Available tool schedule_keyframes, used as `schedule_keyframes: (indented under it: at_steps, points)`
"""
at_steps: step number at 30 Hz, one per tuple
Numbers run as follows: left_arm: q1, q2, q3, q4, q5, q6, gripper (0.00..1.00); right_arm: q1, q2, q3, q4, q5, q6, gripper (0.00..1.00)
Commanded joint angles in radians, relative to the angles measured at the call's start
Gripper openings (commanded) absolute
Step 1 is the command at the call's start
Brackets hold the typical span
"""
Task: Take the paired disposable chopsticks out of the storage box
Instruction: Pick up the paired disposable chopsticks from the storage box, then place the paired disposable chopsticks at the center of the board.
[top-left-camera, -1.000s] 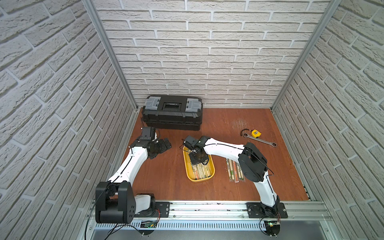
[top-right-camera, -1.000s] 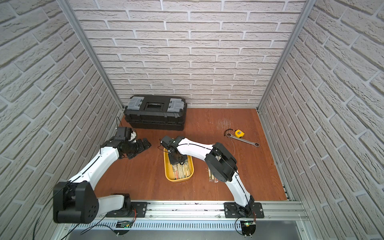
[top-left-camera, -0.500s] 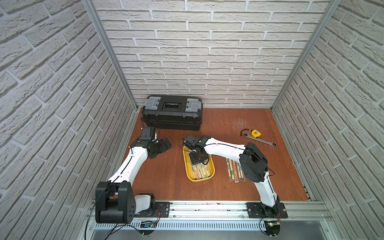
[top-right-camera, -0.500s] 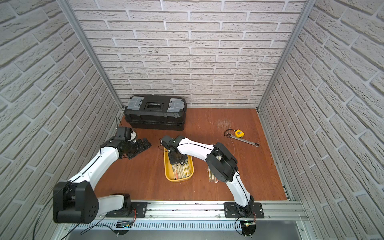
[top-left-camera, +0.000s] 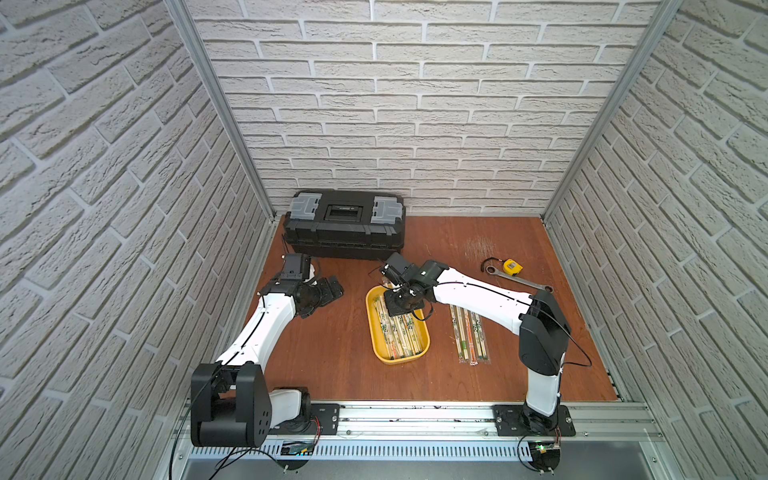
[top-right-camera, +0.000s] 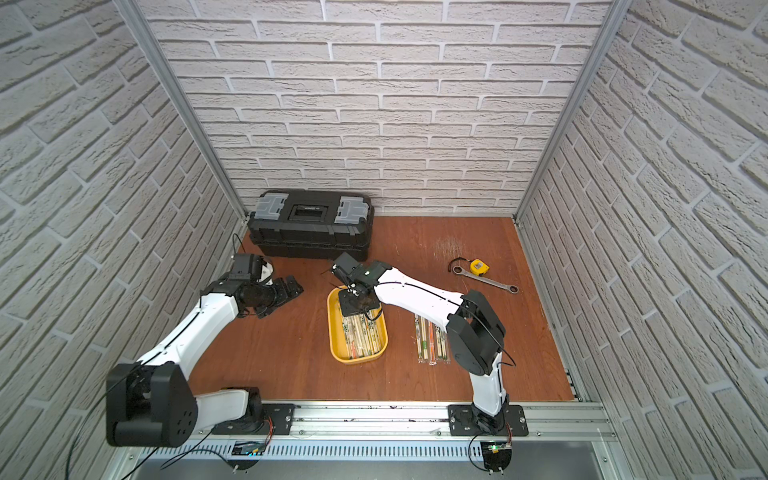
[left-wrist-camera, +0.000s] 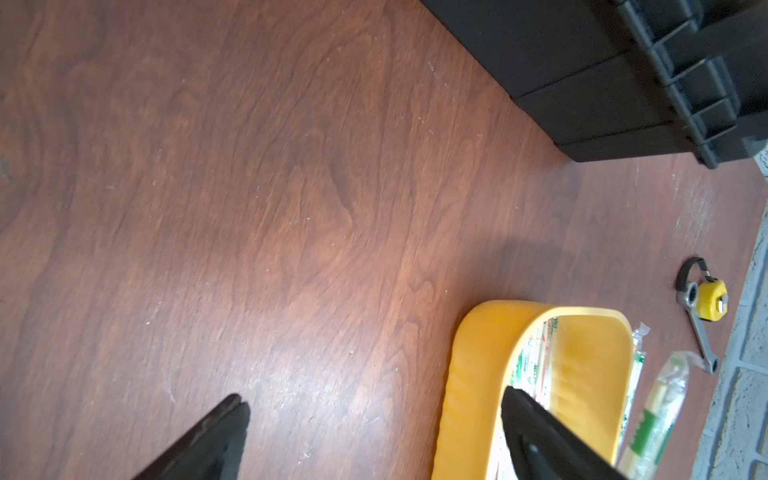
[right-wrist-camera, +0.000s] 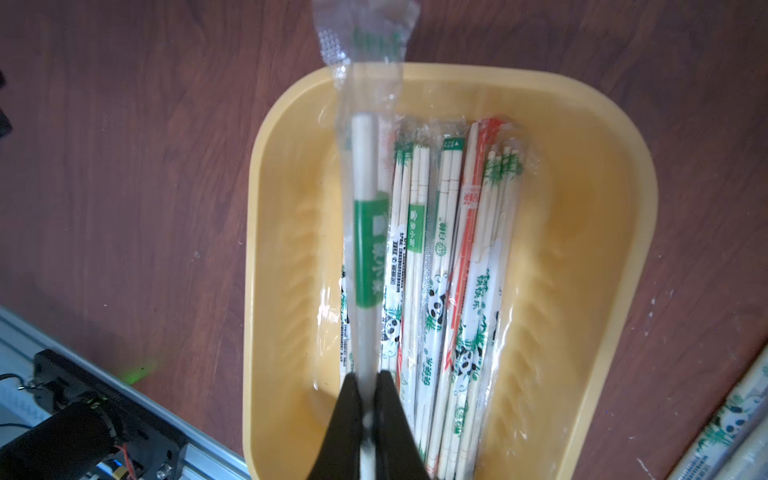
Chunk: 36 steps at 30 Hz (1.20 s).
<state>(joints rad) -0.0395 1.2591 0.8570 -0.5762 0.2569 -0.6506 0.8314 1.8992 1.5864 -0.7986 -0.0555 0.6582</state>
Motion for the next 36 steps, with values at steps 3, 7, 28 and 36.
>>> schedule_keyframes:
  at_steps: [3, 7, 28, 36]
  points:
    - [-0.003, -0.024, 0.005, 0.007, 0.031, -0.003, 0.98, -0.058, -0.109, -0.102, 0.163, -0.147, 0.023, 0.02]
    - [-0.027, -0.024, 0.012, 0.006, 0.041, -0.005, 0.98, -0.099, -0.176, -0.164, 0.184, -0.161, 0.027, 0.02]
    - [-0.173, 0.009, 0.053, 0.004, -0.02, -0.036, 0.98, -0.197, -0.285, -0.318, -0.134, 0.282, 0.008, 0.02]
    - [-0.176, 0.029, 0.066, -0.004, -0.025, -0.029, 0.98, -0.135, -0.164, -0.319, -0.147, 0.37, 0.055, 0.02]
